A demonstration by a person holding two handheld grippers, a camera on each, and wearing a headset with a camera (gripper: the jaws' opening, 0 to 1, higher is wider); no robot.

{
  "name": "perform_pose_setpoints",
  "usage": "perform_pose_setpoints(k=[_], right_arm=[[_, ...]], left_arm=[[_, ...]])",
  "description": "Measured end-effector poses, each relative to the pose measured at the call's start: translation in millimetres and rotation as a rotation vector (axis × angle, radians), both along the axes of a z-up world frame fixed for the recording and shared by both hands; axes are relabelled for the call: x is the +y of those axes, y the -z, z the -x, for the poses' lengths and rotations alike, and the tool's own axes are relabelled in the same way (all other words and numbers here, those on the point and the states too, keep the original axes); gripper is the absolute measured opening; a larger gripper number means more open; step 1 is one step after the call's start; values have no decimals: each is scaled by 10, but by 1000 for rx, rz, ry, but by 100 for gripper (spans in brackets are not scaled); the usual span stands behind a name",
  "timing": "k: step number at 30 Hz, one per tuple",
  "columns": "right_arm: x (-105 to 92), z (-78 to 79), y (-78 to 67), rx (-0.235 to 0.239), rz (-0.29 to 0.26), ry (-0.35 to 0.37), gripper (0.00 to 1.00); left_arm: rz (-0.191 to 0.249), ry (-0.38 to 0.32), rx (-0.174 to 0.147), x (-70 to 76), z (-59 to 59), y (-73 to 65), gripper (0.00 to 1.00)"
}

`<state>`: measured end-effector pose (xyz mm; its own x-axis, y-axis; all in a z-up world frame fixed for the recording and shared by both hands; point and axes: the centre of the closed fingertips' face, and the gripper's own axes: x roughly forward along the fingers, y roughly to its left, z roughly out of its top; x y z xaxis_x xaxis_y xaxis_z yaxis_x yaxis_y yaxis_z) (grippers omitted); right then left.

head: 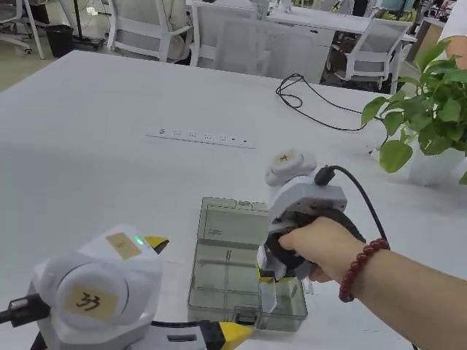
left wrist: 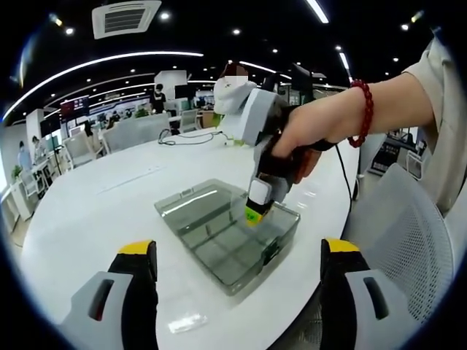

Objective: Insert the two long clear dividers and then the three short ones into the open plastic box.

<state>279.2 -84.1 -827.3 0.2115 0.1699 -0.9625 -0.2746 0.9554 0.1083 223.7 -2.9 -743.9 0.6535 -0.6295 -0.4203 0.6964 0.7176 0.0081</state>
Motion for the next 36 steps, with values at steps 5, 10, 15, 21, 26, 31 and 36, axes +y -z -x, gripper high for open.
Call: perform_pose_setpoints(k=[5, 10, 15, 21, 26, 31, 36], right_arm=[[-6, 2, 37, -14, 27, -20, 7], [-15, -13, 89, -17, 36, -23, 7], [-16, -13, 119, -20, 36, -21, 7], [-16, -18, 131, -21, 36, -18, 7], [-20, -11, 140, -20, 0, -11, 8], [1, 4, 140, -29, -56, -8, 11], [9, -13, 113, -55, -88, -21, 17]], left_arm=[[-10, -6, 7, 16, 2, 16, 93], [-14, -13, 10, 33, -5, 25, 92], [-16, -19, 13, 53, -8, 29, 92], [5, -42, -3, 73, -47, -33, 90], [-14, -32, 6, 80, -41, -6, 90], [-32, -25, 4, 108, -50, -7, 90], [-27, -33, 7, 122, -64, -31, 90]])
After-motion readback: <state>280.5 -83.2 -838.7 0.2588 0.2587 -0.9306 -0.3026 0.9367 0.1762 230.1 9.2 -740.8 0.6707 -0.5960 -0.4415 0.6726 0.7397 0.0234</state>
